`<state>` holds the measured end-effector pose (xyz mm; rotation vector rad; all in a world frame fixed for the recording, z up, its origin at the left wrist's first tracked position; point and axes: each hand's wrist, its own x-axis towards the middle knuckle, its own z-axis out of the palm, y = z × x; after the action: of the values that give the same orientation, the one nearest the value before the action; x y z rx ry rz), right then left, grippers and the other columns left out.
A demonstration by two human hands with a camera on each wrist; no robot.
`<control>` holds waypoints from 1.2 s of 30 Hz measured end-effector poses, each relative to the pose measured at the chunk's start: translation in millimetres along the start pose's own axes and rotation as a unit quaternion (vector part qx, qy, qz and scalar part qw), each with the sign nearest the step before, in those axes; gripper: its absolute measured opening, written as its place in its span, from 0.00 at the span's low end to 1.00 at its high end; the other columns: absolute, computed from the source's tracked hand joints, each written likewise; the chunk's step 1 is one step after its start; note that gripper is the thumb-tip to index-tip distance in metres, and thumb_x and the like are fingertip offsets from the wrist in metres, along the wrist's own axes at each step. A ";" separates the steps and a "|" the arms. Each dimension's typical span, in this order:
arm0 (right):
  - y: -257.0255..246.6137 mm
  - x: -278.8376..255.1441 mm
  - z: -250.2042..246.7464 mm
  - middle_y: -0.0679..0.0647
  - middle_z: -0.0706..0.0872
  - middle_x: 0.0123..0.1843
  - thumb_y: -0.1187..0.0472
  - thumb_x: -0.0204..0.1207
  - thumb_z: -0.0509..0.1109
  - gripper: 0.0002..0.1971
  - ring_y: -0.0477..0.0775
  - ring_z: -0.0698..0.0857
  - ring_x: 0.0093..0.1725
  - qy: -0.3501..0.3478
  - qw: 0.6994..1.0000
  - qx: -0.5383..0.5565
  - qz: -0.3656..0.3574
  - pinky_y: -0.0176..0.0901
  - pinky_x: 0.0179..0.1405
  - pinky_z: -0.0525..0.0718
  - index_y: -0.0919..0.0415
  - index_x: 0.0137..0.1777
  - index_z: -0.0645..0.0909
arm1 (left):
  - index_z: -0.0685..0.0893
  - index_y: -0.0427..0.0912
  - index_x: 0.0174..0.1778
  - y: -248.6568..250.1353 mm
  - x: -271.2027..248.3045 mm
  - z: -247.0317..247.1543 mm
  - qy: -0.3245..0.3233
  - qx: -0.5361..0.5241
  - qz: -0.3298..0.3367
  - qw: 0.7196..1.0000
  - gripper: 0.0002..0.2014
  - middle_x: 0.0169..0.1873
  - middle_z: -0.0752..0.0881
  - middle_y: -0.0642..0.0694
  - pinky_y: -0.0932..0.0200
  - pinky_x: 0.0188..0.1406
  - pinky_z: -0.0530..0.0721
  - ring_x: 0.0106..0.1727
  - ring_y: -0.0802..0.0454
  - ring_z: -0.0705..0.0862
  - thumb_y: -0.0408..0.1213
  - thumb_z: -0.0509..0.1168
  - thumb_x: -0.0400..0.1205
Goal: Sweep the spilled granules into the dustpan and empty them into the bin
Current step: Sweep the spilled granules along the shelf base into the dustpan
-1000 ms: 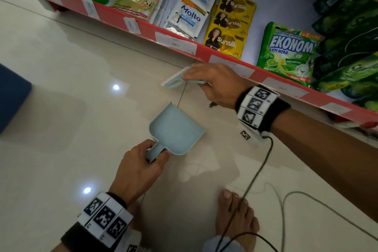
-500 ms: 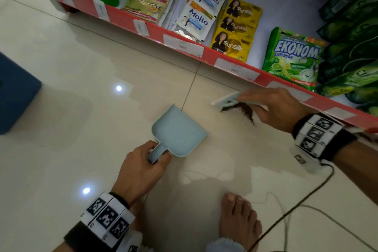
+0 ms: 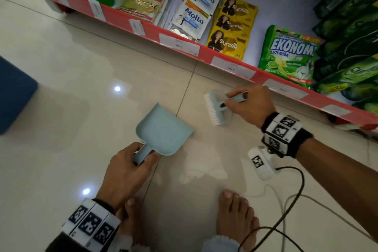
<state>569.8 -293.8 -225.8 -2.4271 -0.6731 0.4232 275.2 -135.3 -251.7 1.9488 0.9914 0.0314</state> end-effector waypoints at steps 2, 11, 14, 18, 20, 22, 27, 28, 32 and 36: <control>13.3 0.8 -20.9 0.55 0.93 0.46 0.60 0.70 0.81 0.08 0.52 0.87 0.41 0.033 0.998 -0.050 -0.007 0.41 0.46 0.83 0.59 0.49 0.92 | 0.81 0.40 0.35 -0.2 3.2 2.6 -0.002 0.001 0.006 1.000 0.17 0.19 0.79 0.62 0.74 0.22 0.72 0.21 0.63 0.76 0.52 0.70 0.77; -10.5 -8.1 -13.3 0.59 0.92 0.40 0.65 0.66 0.85 0.08 0.57 0.93 0.36 -0.022 0.979 0.186 0.085 0.49 0.37 0.93 0.61 0.44 0.91 | 0.80 0.47 0.33 15.0 9.3 4.8 -0.016 0.002 0.019 1.000 0.16 0.18 0.79 0.62 0.64 0.21 0.65 0.20 0.62 0.75 0.57 0.64 0.73; -27.7 -10.5 10.1 0.55 0.91 0.33 0.66 0.65 0.85 0.07 0.55 0.92 0.32 -0.056 0.971 0.219 0.078 0.51 0.36 0.93 0.59 0.41 0.91 | 0.79 0.47 0.32 13.6 8.7 5.7 -0.012 0.008 0.013 1.000 0.15 0.19 0.80 0.62 0.64 0.21 0.65 0.20 0.62 0.76 0.52 0.70 0.77; -20.8 -7.9 15.7 0.58 0.91 0.36 0.65 0.66 0.84 0.07 0.57 0.92 0.32 -0.053 0.984 0.153 0.076 0.54 0.37 0.93 0.60 0.43 0.92 | 0.79 0.48 0.32 13.8 10.3 10.1 -0.011 0.019 0.010 1.000 0.13 0.21 0.81 0.64 0.69 0.19 0.64 0.23 0.63 0.78 0.47 0.70 0.79; -5.7 -6.7 4.3 0.58 0.92 0.40 0.63 0.67 0.82 0.06 0.55 0.89 0.35 -0.004 0.998 0.052 0.045 0.46 0.42 0.89 0.59 0.44 0.92 | 0.78 0.48 0.32 16.5 11.8 12.8 -0.017 0.016 0.015 1.000 0.13 0.20 0.80 0.64 0.69 0.17 0.67 0.22 0.63 0.77 0.48 0.70 0.79; 10.4 -7.9 -16.0 0.54 0.93 0.44 0.59 0.70 0.80 0.08 0.48 0.85 0.37 0.045 0.998 -0.044 0.018 0.36 0.45 0.81 0.57 0.48 0.92 | 0.78 0.47 0.32 18.9 13.4 13.8 -0.023 0.015 0.018 0.999 0.13 0.19 0.80 0.62 0.69 0.17 0.66 0.21 0.62 0.76 0.48 0.70 0.79; 34.0 -18.6 -70.7 0.44 0.92 0.46 0.59 0.69 0.83 0.08 0.46 0.89 0.44 -0.034 0.999 0.014 0.011 0.43 0.51 0.86 0.52 0.48 0.93 | 0.82 0.43 0.35 21.3 17.9 14.4 -0.035 -0.004 0.002 0.999 0.12 0.19 0.79 0.58 0.63 0.22 0.67 0.20 0.60 0.74 0.47 0.70 0.79; 36.6 -20.8 -81.0 0.43 0.93 0.45 0.60 0.67 0.84 0.08 0.45 0.90 0.42 -0.082 0.996 0.043 0.012 0.40 0.47 0.87 0.50 0.46 0.93 | 0.82 0.43 0.36 22.7 18.5 14.7 -0.037 -0.004 0.003 0.999 0.12 0.19 0.79 0.58 0.64 0.22 0.66 0.20 0.60 0.74 0.47 0.70 0.78; 49.9 -26.7 -102.4 0.41 0.93 0.43 0.58 0.65 0.85 0.09 0.41 0.90 0.42 -0.271 0.962 -0.003 0.001 0.34 0.43 0.88 0.45 0.43 0.93 | 0.81 0.44 0.36 29.5 20.4 18.0 -0.052 -0.009 0.010 0.999 0.12 0.18 0.79 0.58 0.68 0.18 0.67 0.20 0.60 0.74 0.47 0.70 0.79; 58.4 -21.9 -90.0 0.38 0.93 0.45 0.58 0.70 0.82 0.07 0.36 0.89 0.43 -0.276 0.947 -0.152 -0.063 0.46 0.52 0.89 0.47 0.47 0.93 | 0.79 0.46 0.33 34.3 20.1 21.6 -0.055 -0.013 0.020 0.998 0.12 0.17 0.78 0.58 0.72 0.19 0.71 0.19 0.60 0.73 0.47 0.70 0.79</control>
<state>612.4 -387.3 -187.7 -2.5357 -1.1995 1.0320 318.7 -146.4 -245.9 1.9245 0.8756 -0.0405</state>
